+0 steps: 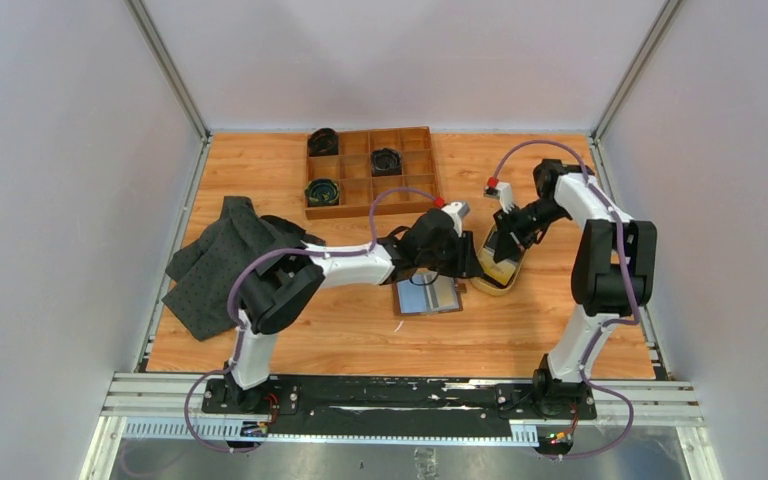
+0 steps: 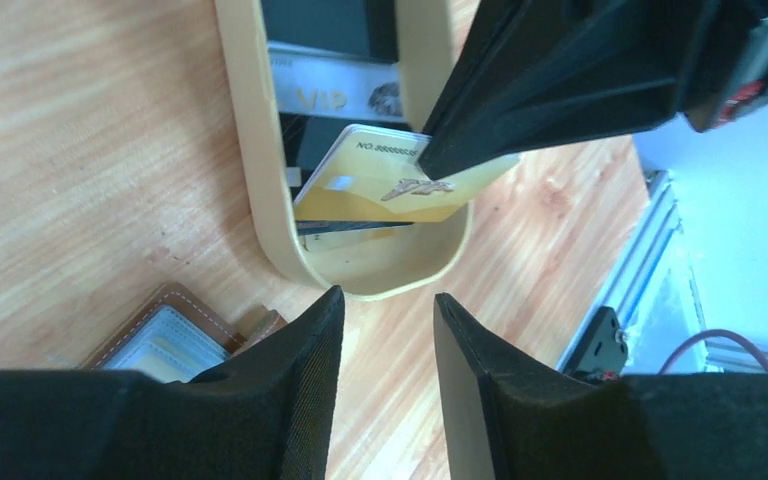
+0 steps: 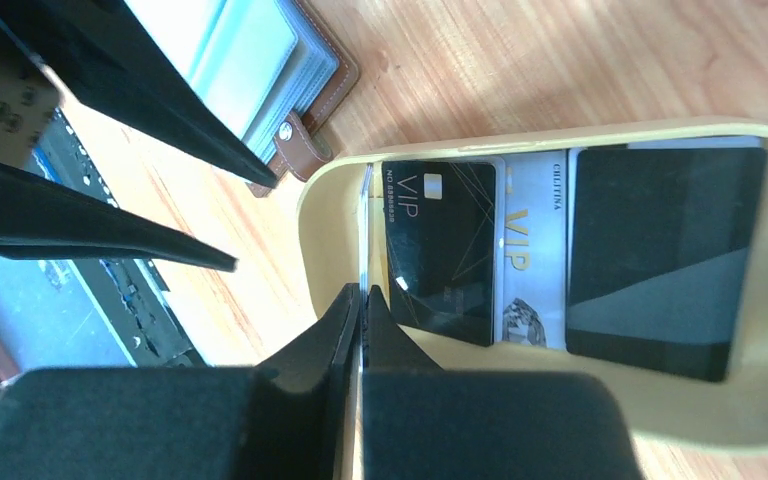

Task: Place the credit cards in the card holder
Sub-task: Pick up the credit card from the storage box.

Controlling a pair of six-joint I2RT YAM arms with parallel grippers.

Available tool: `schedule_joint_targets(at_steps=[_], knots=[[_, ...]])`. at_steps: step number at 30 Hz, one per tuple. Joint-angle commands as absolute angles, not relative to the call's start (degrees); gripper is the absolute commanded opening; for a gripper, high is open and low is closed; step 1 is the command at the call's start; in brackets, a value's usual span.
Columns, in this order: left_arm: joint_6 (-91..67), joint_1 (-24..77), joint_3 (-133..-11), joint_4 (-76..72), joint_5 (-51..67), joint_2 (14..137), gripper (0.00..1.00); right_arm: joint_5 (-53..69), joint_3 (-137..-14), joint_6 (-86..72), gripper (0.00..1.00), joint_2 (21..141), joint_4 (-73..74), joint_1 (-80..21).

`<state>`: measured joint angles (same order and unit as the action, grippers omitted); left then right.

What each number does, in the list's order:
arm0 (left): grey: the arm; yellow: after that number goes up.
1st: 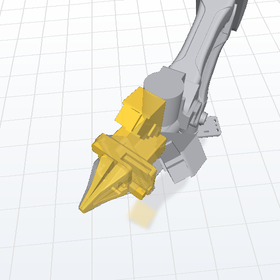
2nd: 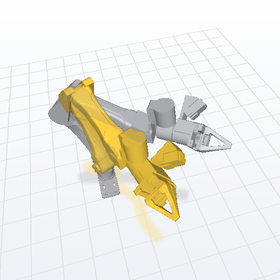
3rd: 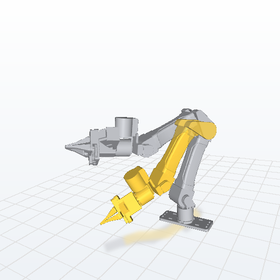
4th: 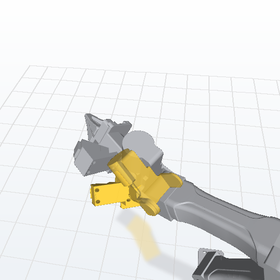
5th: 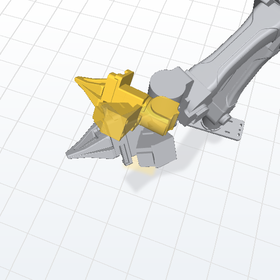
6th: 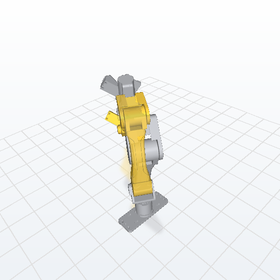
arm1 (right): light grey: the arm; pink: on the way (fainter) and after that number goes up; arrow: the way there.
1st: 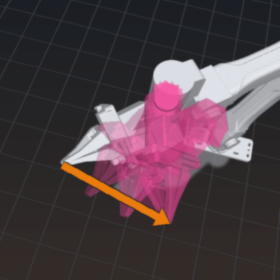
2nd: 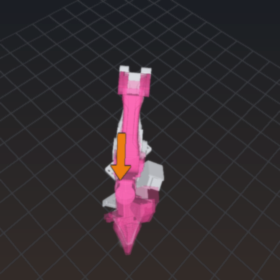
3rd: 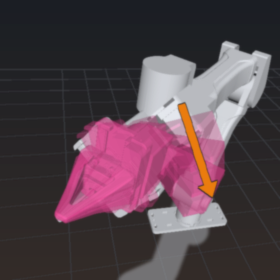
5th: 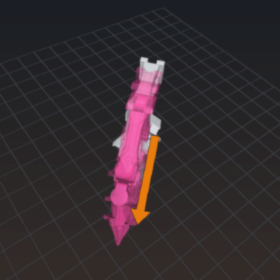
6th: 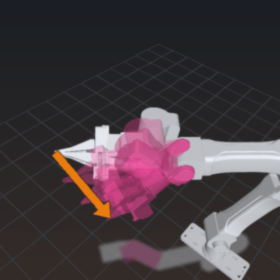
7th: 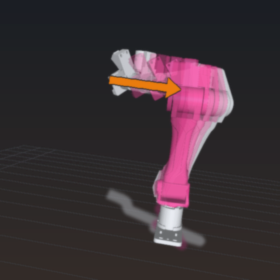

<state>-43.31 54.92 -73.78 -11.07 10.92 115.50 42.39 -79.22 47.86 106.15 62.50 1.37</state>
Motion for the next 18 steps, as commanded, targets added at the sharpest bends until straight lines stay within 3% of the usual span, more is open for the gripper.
schedule_joint_targets(at_steps=[1, 14, 18], knots=[[-39.41, 54.04, -72.09, -12.22, 11.31, 107.74, 0.44, 43.43, -78.29, 50.31, 0.0, 101.65, 62.14, 3.48], [-20.01, 51.15, -56.13, -12.19, 9.41, 82.92, 0.7, 51.36, -76.53, 54.6, 0.0, 99.06, 62.12, 7.99], [-15.1, 50.71, -51.78, -12.3, 4.79, 75.36, 0.91, 53.54, -76.42, 54.13, 0.0, 99.4, 61.93, 8.66]])
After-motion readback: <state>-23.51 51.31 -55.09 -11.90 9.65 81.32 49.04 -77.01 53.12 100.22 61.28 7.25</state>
